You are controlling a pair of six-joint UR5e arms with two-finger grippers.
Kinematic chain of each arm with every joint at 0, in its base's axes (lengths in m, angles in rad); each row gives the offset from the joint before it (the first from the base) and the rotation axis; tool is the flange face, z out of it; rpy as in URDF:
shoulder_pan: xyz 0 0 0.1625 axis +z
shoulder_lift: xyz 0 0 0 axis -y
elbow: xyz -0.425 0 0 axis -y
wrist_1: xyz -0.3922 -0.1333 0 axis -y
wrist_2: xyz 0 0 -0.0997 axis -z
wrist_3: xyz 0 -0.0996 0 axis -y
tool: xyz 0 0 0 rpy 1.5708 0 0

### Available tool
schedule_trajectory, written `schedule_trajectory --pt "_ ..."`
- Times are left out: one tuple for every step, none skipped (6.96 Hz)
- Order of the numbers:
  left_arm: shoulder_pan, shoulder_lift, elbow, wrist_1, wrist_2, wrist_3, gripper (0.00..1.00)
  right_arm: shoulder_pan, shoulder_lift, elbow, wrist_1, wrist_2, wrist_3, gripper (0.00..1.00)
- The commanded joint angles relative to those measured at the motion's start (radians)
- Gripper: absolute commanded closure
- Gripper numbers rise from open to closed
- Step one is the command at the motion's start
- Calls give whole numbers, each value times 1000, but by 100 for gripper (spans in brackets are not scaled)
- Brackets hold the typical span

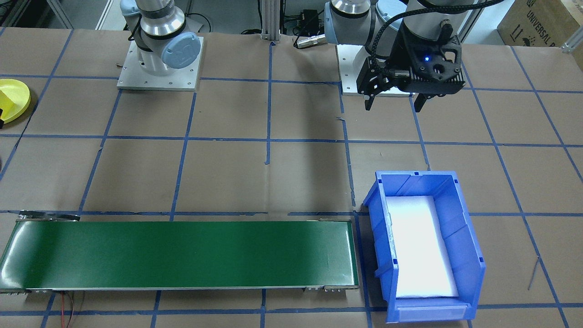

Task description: Move block left to right into plate

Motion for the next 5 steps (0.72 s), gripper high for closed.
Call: schedule_trajectory --pt "1 0 0 0 1 1 0 236 -102 -99 222 -7 264 0" --pt "1 0 0 0 1 0 0 330 -142 -145 315 -10 401 0" --pt "0 0 0 0 -1 1 0 420 -147 -194 378 -4 513 0" --pt "1 0 0 0 -1 -3 0 540 -142 -216 387 -4 587 0" --pt "1 0 2 0 -1 -3 0 667 -130 -216 384 7 680 0"
